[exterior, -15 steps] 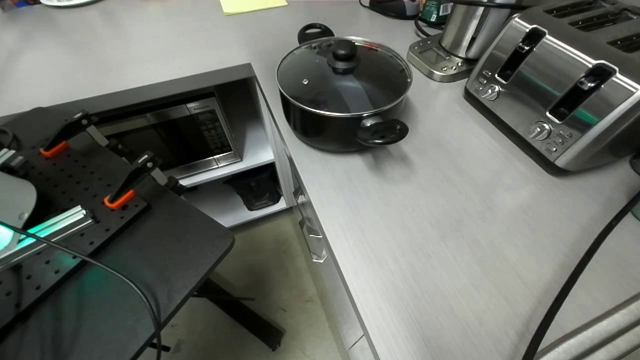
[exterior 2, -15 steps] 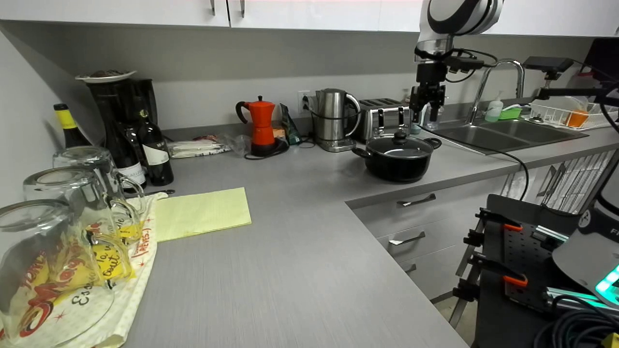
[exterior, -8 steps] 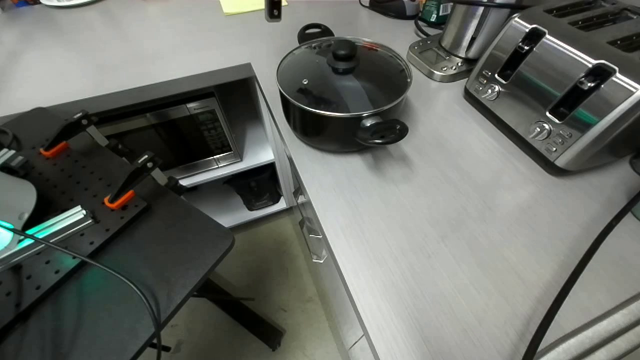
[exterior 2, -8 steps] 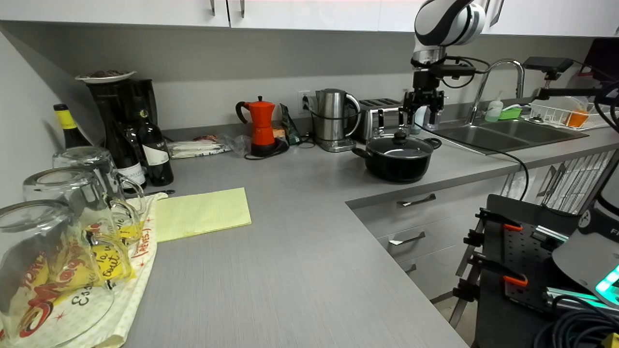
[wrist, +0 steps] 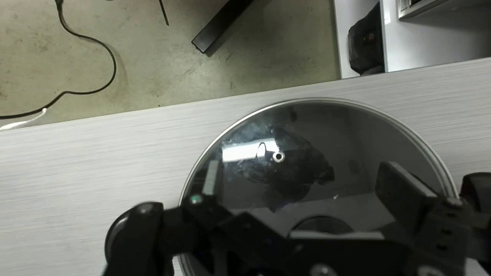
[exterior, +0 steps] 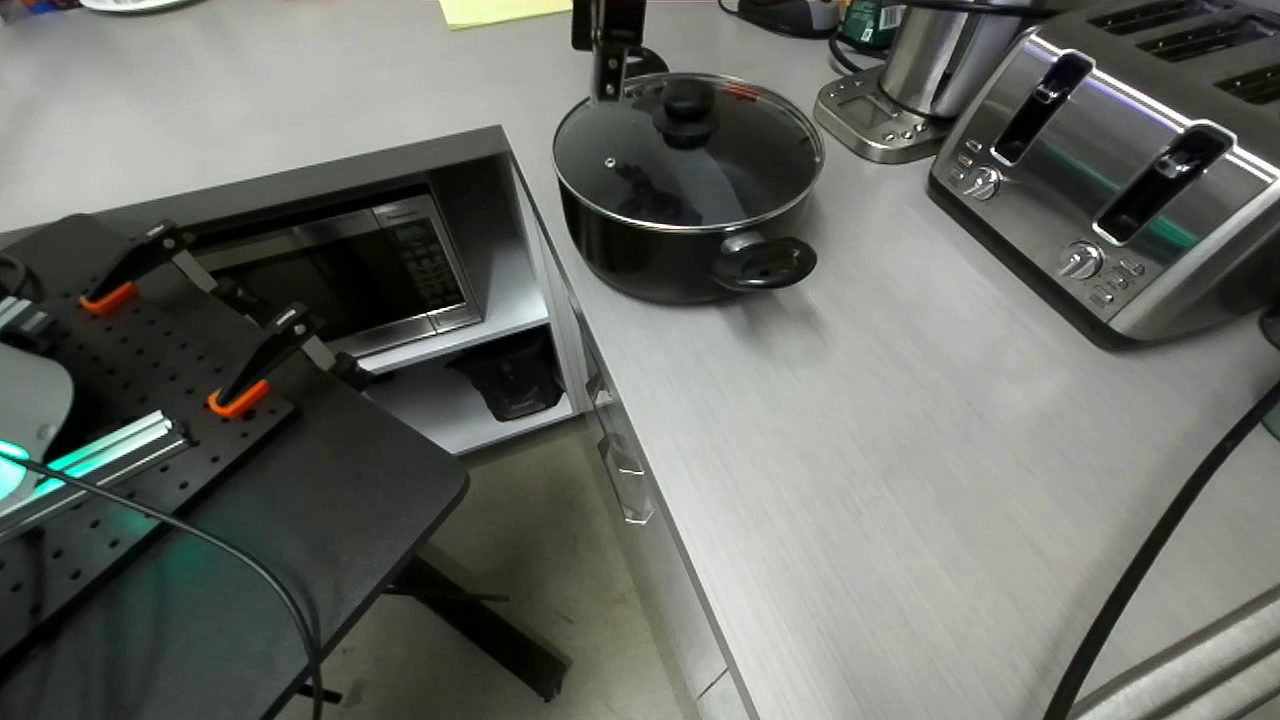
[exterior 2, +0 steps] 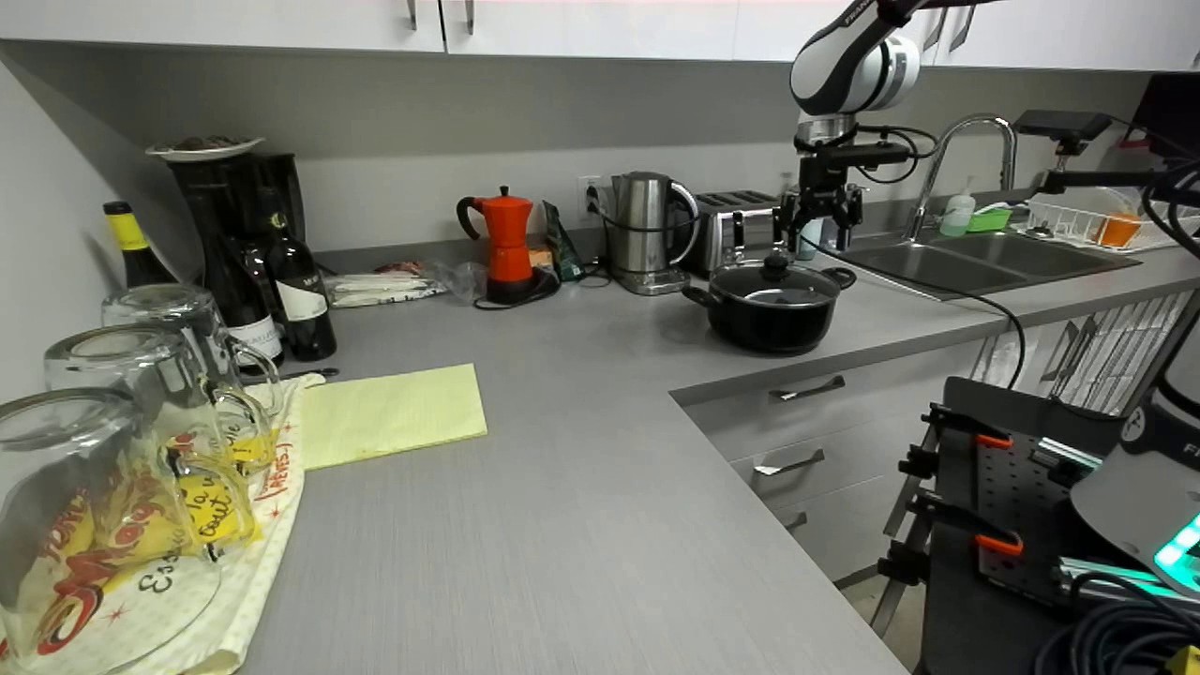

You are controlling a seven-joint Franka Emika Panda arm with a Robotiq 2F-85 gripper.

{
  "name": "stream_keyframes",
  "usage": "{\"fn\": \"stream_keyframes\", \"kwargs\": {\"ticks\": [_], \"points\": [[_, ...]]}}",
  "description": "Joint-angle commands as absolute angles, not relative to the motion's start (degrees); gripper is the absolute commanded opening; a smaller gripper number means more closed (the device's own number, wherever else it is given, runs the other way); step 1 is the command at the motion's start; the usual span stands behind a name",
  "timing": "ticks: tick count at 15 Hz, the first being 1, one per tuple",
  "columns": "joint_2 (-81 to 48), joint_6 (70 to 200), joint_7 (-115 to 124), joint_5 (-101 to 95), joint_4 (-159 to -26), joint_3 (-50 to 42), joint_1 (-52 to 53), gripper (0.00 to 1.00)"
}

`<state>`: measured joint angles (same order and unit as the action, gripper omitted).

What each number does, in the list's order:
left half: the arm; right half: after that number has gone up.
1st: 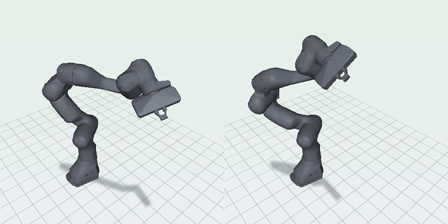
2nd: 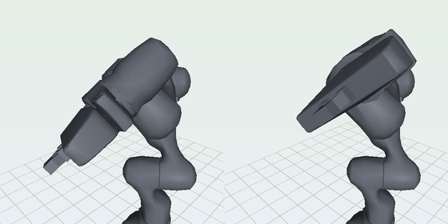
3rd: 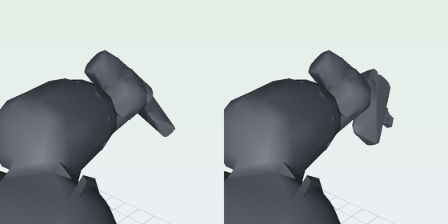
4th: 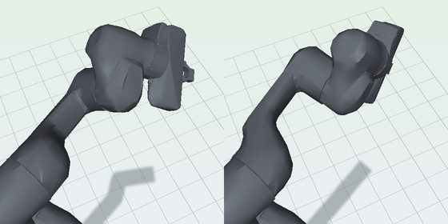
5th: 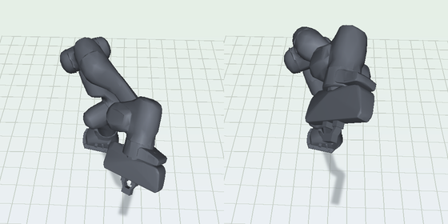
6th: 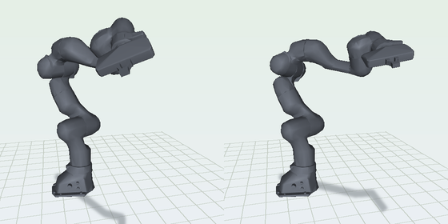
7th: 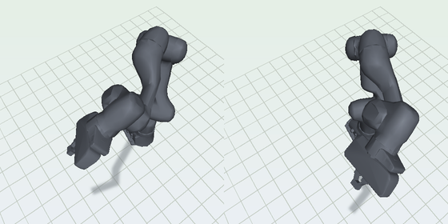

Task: Uncover the pot

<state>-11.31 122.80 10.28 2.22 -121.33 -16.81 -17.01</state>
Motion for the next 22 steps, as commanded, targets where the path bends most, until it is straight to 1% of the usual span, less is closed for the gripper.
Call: {"fn": "stream_keyframes", "kwargs": {"ticks": [1, 8, 15, 16, 17, 19, 21, 22], "points": [[-15.08, 125.28, 12.16, 3.02, -117.91, -17.08, -17.2, 1.0], [-19.44, 132.87, 13.46, 1.94, -115.14, -16.85, -16.39, 1.0], [-22.53, 135.32, 13.34, 1.39, -113.61, -16.22, -14.98, 1.0], [-22.82, 135.55, 13.27, 1.32, -113.51, -16.2, -14.81, 0.95], [-22.94, 135.79, 13.25, 1.21, -113.52, -16.25, -14.65, 0.72], [-23.07, 136.17, 13.17, 1.18, -113.55, -16.34, -14.53, 0.69], [-23.04, 136.58, 13.14, 1.24, -113.67, -16.41, -14.54, 0.55], [-22.96, 136.81, 13.17, 1.18, -113.77, -16.46, -14.52, 0.46]]}}
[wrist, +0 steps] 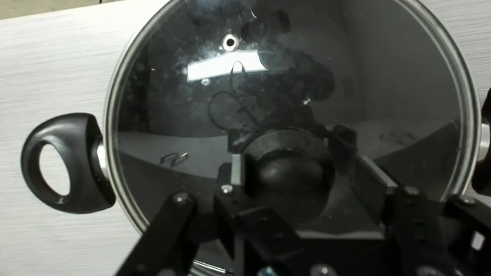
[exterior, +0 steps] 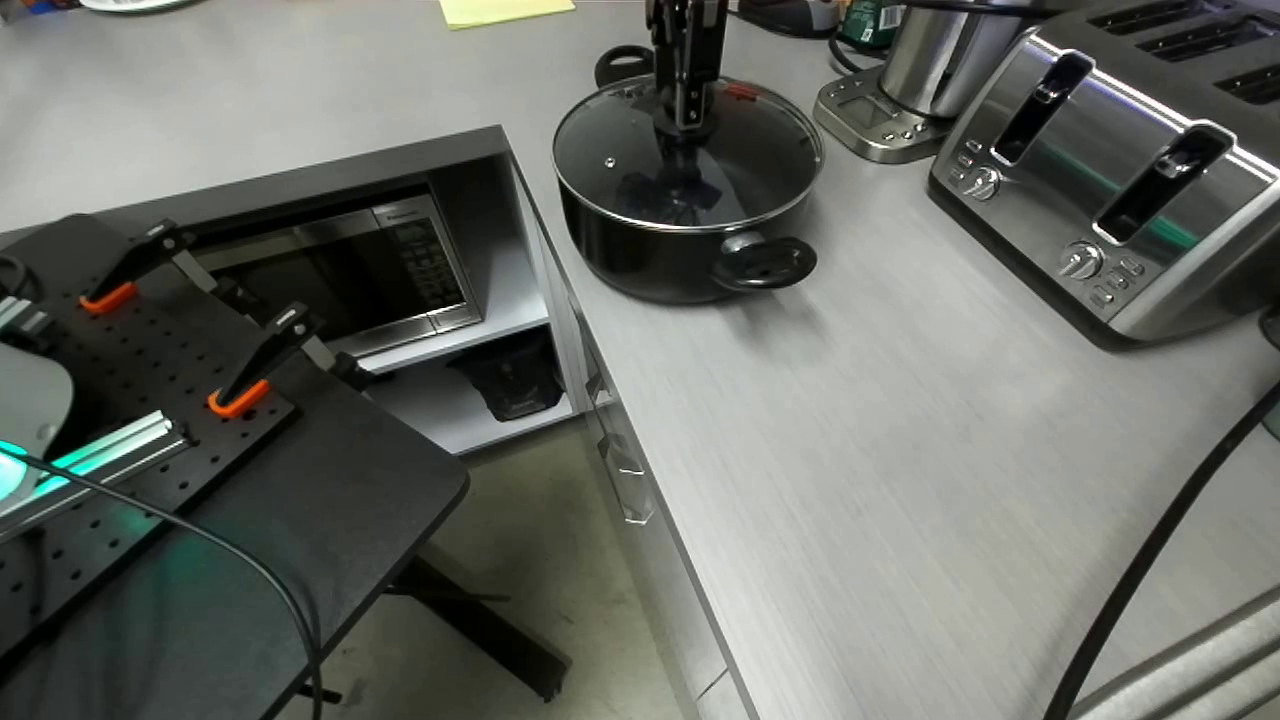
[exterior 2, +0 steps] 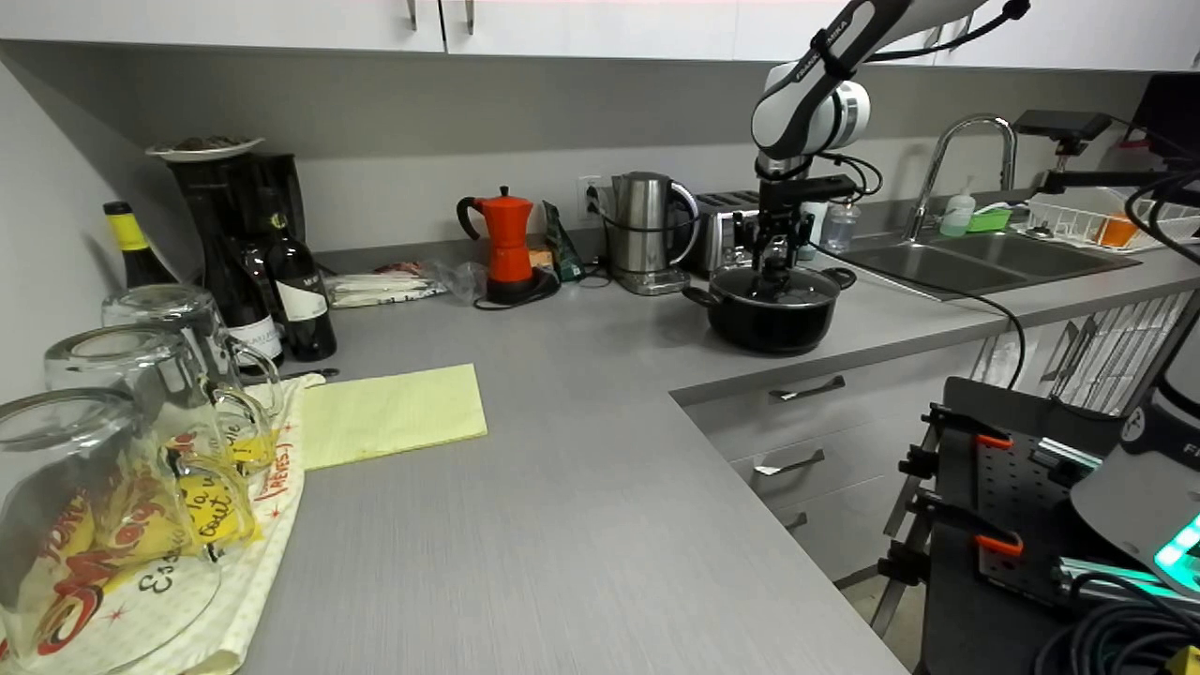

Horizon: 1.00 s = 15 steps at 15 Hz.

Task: Uncover the pot

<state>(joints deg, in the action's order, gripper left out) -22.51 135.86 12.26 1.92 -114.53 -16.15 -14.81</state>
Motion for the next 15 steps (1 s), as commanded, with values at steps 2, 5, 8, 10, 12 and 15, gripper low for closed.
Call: {"fn": "stream_keyframes", "kwargs": {"ticks": [2, 5, 8, 10, 12, 15], "points": [[-22.7, 136.97, 13.26, 0.95, -113.79, -16.7, -14.5, 0.31], [-22.07, 137.47, 13.11, 0.81, -114.29, -16.75, -14.41, 0.25], [-18.46, 139.08, 12.33, -0.02, -117.41, -16.88, -13.9, 0.25], [-14.31, 141.5, 11.68, -1.56, -121.35, -17.15, -13.17, 0.25], [-10.35, 143.54, 11.08, -3.72, -124.71, -17.16, -12.64, 0.25], [-4.1, 144.49, 8.79, -5.96, -128.63, -16.07, -12.17, 0.25]]}}
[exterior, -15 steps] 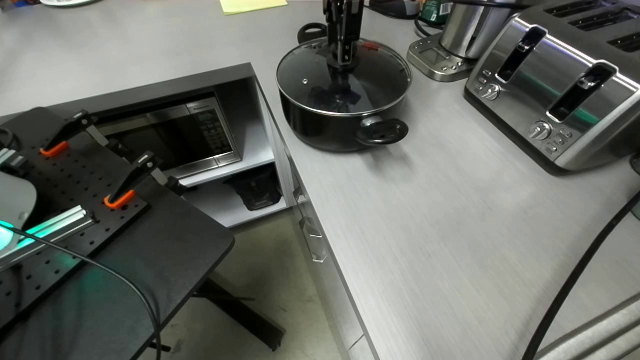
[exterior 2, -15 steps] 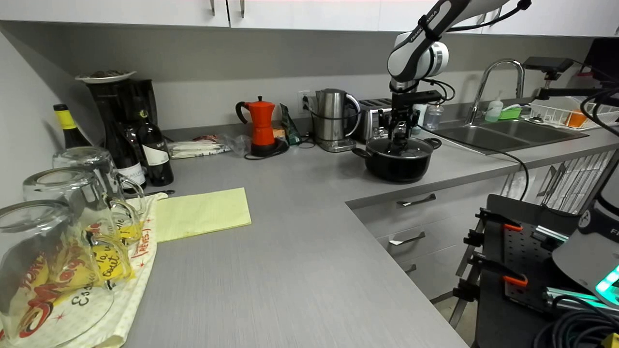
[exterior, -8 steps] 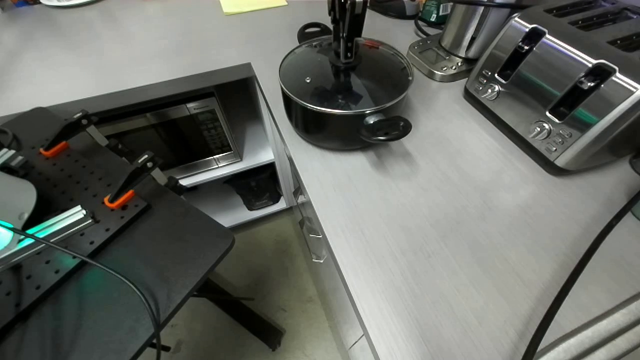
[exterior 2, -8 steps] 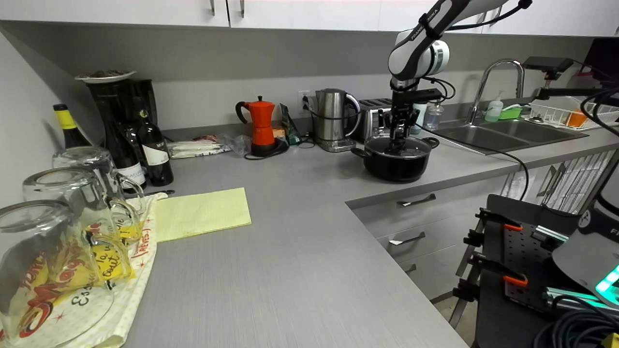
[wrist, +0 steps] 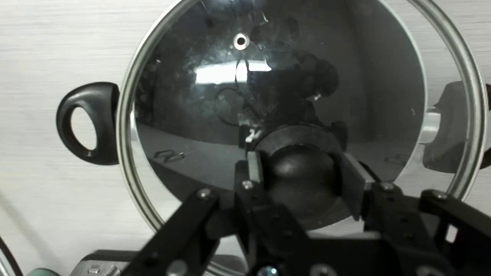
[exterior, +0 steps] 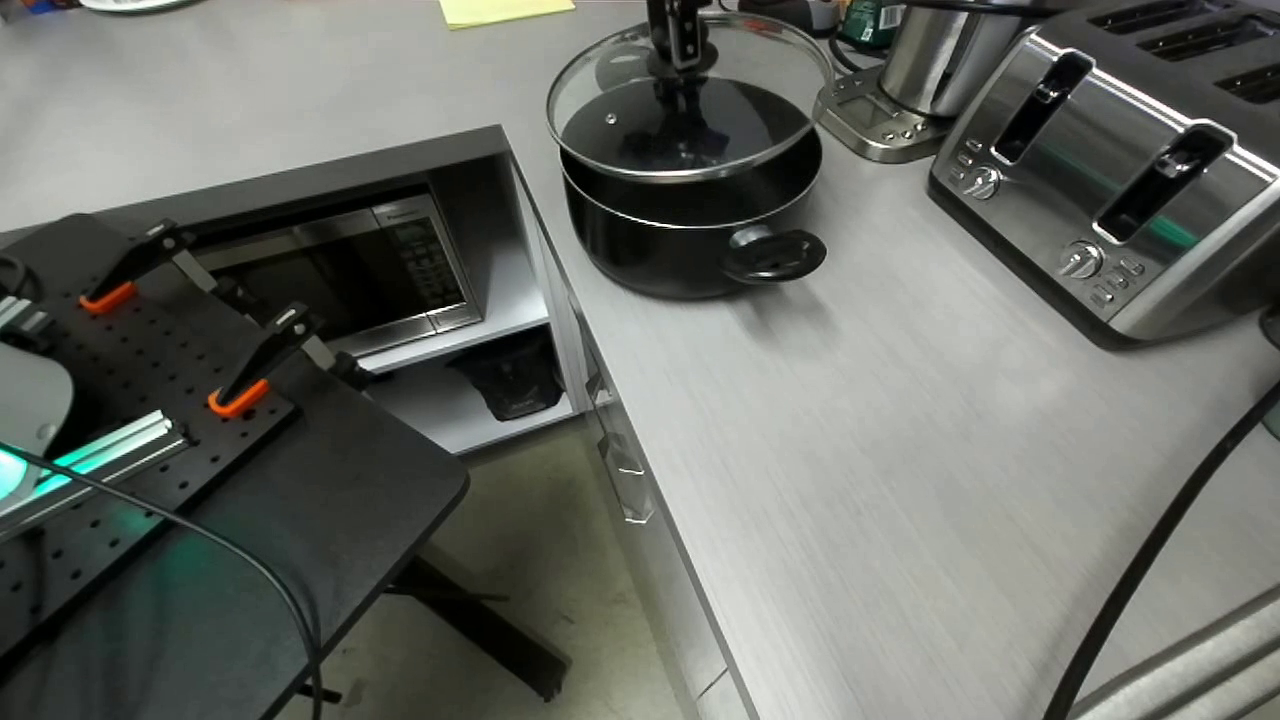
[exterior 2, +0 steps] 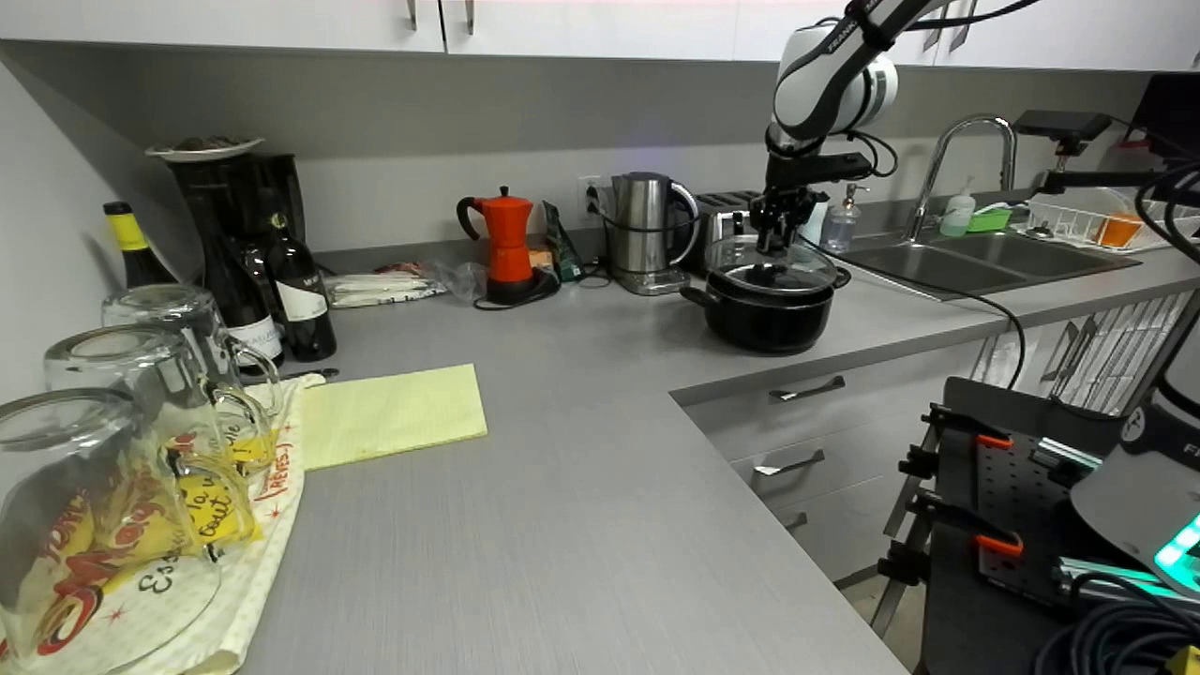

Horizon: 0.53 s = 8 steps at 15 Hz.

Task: Uncover the pot

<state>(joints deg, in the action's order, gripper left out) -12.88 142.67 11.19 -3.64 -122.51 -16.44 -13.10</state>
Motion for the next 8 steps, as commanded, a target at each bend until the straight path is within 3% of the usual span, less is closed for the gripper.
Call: {"fn": "stream_keyframes", "kwargs": {"ticks": [1, 8], "points": [[-2.33, 144.3, 8.57, -6.78, -129.35, -15.63, -11.88, 0.25], [3.46, 138.62, 0.11, -4.76, -126.51, -8.75, -7.84, 0.25]]}}
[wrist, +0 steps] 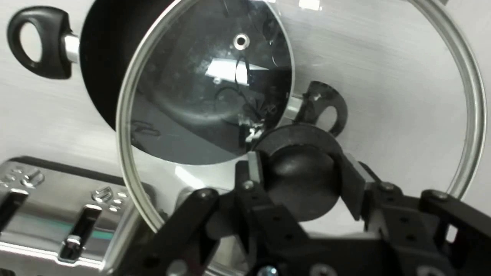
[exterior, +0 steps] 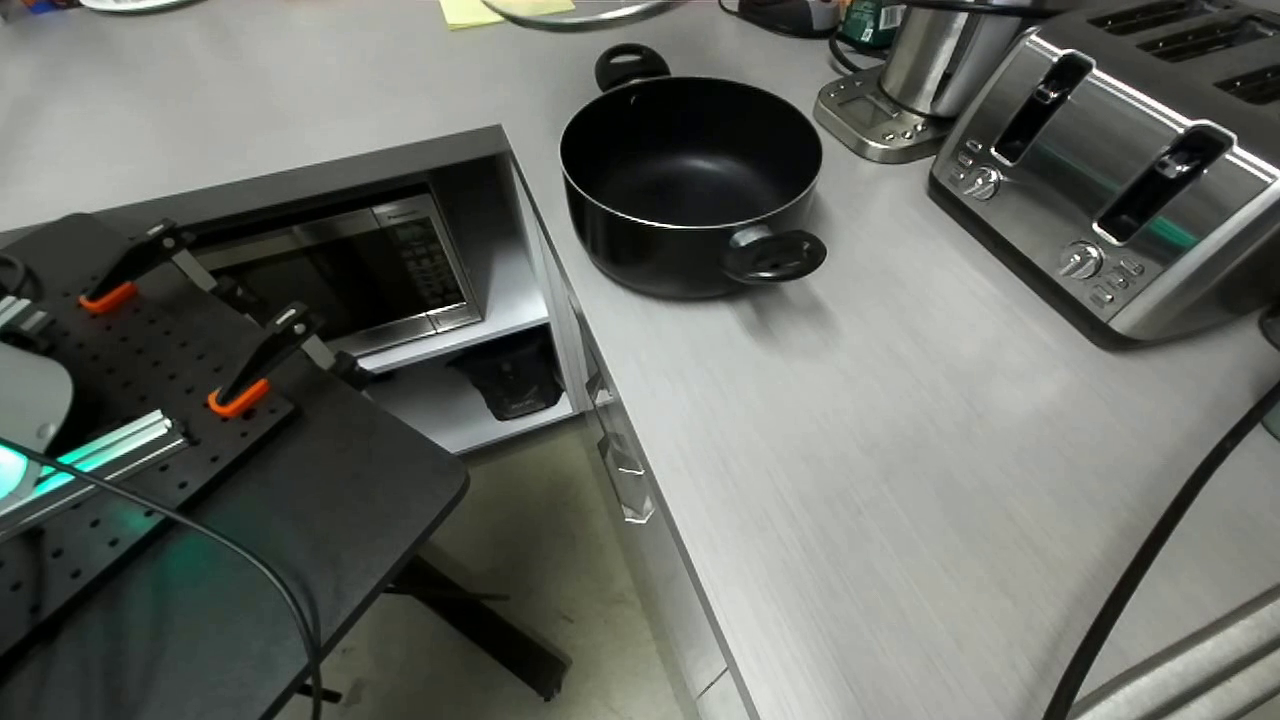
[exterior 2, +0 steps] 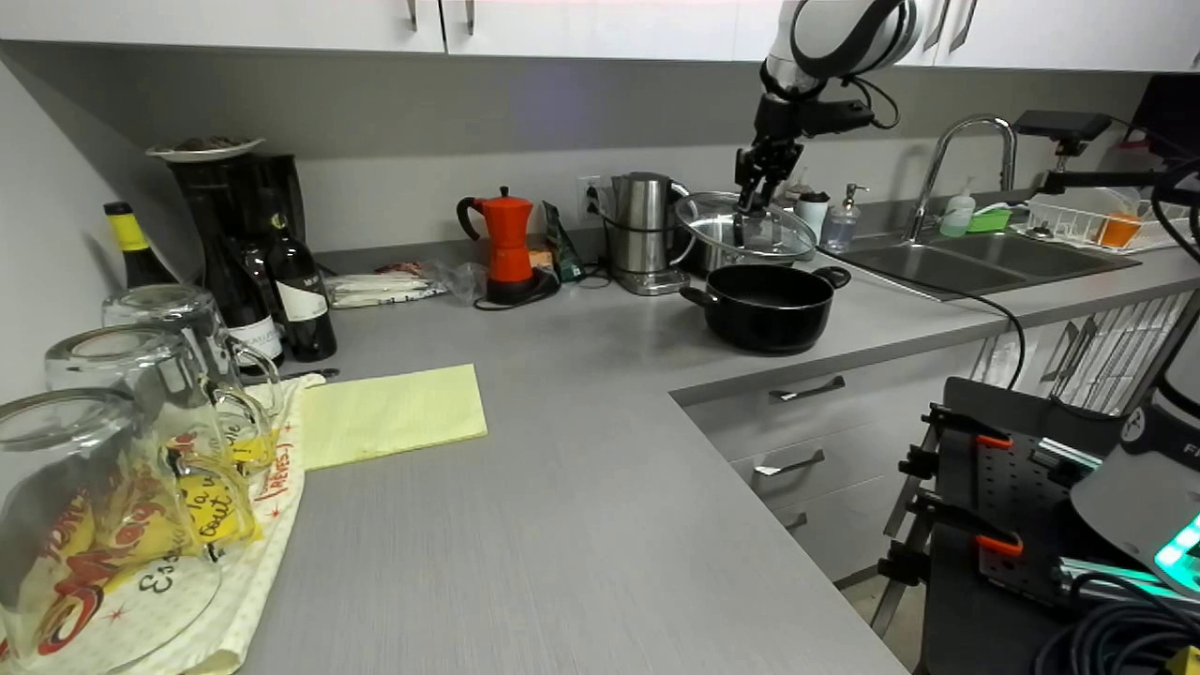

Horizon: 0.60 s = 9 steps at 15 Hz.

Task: Uncover the pot

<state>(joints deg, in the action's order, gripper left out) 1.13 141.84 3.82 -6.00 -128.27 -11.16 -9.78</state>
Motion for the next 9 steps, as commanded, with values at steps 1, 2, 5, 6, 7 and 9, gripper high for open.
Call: {"fn": "stream_keyframes", "kwargs": {"ticks": [1, 2, 5, 6, 7, 9], "points": [[2.87, 137.28, -0.69, -4.4, -125.14, -7.67, -6.91, 0.25], [1.82, 135.85, -1.22, -4.2, -123.48, -6.52, -5.91, 0.25], [-2.08, 132.07, -3.13, -3.21, -118.58, -3.61, -3.27, 0.25], [-3.99, 131.03, -3.47, -3.13, -116.68, -2.72, -2.53, 0.25], [-6.18, 129.97, -3.66, -3.19, -114.61, -1.9, -1.84, 0.25], [-10.82, 128.15, -4.94, -2.58, -110.47, -0.57, -0.93, 0.25]]}}
